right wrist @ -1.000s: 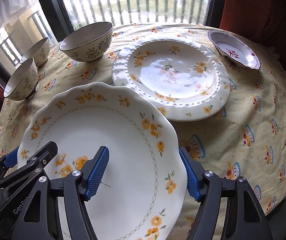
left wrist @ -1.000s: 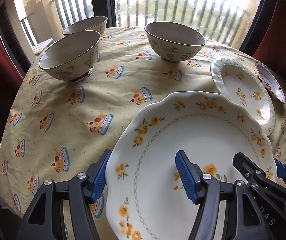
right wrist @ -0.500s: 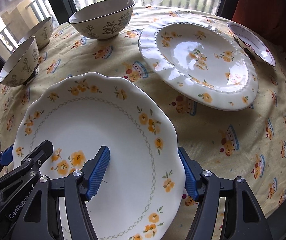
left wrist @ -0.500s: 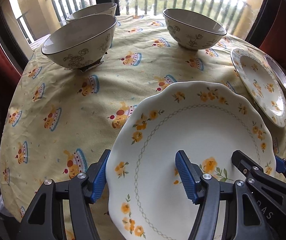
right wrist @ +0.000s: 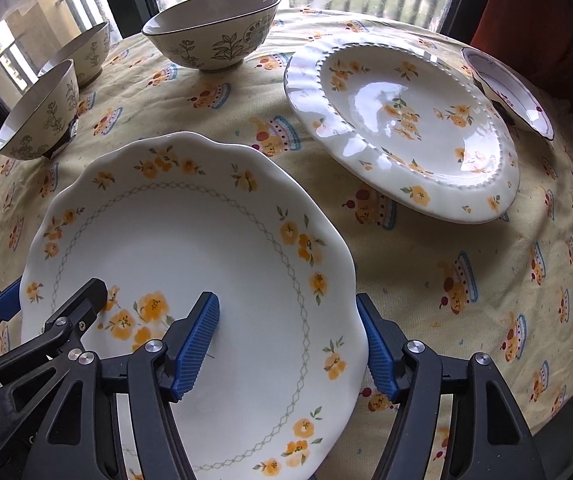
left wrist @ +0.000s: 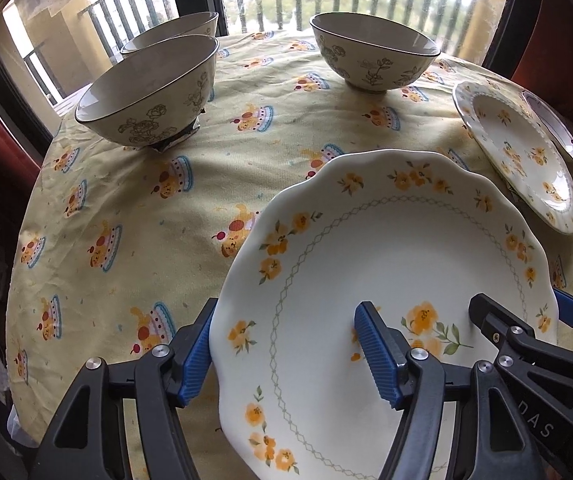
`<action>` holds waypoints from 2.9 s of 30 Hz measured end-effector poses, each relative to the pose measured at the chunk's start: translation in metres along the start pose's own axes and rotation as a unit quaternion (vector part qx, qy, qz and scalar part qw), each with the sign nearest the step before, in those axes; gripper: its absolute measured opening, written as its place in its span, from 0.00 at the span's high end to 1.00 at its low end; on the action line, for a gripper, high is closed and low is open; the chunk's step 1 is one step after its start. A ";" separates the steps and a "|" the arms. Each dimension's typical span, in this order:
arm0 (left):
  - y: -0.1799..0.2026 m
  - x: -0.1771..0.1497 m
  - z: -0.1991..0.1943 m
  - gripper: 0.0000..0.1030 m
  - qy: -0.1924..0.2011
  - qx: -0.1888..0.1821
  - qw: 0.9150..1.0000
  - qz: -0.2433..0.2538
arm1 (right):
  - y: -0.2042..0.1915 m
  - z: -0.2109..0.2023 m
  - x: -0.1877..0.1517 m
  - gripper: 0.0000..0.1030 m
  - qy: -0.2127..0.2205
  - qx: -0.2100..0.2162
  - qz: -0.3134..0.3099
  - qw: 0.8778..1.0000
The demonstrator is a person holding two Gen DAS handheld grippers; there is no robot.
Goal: Organize plates and bowls
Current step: 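Lower the scalloped plate onto the tablecloth and open both grippers, then grasp the rim of the beaded-rim flower plate with both grippers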
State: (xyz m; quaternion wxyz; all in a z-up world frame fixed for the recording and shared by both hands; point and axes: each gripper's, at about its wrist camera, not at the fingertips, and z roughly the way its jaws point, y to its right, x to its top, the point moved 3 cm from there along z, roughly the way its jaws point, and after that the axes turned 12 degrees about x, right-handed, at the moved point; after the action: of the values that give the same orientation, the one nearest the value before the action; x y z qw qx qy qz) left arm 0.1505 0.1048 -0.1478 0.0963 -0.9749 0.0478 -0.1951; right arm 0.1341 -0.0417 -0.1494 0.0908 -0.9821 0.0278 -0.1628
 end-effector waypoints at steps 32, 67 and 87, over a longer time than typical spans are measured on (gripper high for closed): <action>0.028 0.052 -0.076 0.01 0.056 -0.029 0.998 -0.023 | 0.052 -0.093 0.043 0.22 0.086 0.019 0.027 0.996; 0.181 0.140 -0.023 0.15 0.033 0.058 0.996 -0.064 | 0.208 -0.040 0.152 0.21 0.076 0.042 0.002 0.996; 0.188 0.138 0.010 0.24 0.009 0.064 0.996 -0.066 | 0.202 0.010 0.147 0.47 0.033 0.053 0.023 0.998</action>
State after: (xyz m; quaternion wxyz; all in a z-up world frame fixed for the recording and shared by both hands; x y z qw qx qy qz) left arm 0.2709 -0.0955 -0.1442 0.1449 -0.9659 -0.0283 -0.2126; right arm 0.2718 -0.2510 -0.1507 0.1453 -0.9692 0.0447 -0.1938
